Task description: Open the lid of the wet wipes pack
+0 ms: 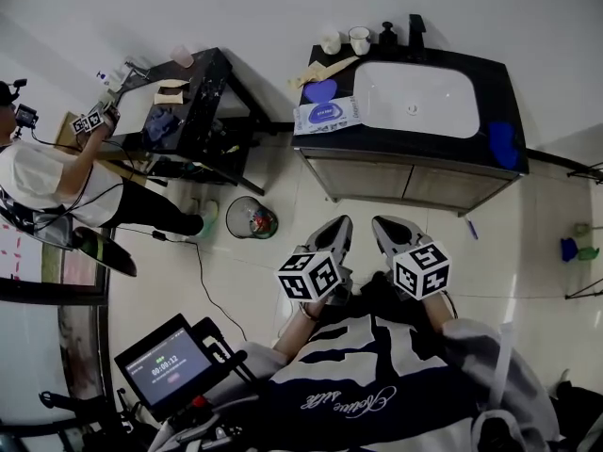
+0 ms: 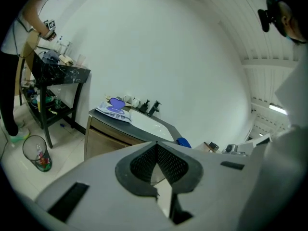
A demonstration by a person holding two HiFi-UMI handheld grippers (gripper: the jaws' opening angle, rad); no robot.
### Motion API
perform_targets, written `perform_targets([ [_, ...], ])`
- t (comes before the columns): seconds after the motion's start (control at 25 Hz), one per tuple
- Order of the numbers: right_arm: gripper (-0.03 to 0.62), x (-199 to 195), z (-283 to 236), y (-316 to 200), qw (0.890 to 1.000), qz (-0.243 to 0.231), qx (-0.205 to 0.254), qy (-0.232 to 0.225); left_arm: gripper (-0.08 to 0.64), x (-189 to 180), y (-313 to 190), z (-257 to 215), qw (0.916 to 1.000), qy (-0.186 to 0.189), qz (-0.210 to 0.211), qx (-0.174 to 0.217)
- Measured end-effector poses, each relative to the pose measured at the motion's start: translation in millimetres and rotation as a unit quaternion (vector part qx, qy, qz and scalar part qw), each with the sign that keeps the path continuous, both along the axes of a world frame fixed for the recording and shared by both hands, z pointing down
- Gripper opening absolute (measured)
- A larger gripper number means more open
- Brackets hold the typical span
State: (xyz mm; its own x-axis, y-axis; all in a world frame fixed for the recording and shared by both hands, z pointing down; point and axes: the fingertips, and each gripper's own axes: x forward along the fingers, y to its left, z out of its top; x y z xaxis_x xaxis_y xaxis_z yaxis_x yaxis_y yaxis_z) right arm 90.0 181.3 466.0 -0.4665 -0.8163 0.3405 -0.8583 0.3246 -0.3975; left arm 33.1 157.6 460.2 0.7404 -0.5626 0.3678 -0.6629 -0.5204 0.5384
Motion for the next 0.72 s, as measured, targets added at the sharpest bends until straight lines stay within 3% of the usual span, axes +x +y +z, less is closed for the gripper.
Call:
perform_targets([
  [0.44, 0.000, -42, 7, -12, 1.000, -0.024, 0.005, -0.005, -0.002, -54, -11, 7, 0.9990, -0.003, -0.042, 0.014],
  [0.72, 0.000, -71, -12, -9, 1.000, -0.022, 0.002, 0.008, -0.002, -73, -3, -12, 0.9992, -0.013, -0.009, 0.038],
])
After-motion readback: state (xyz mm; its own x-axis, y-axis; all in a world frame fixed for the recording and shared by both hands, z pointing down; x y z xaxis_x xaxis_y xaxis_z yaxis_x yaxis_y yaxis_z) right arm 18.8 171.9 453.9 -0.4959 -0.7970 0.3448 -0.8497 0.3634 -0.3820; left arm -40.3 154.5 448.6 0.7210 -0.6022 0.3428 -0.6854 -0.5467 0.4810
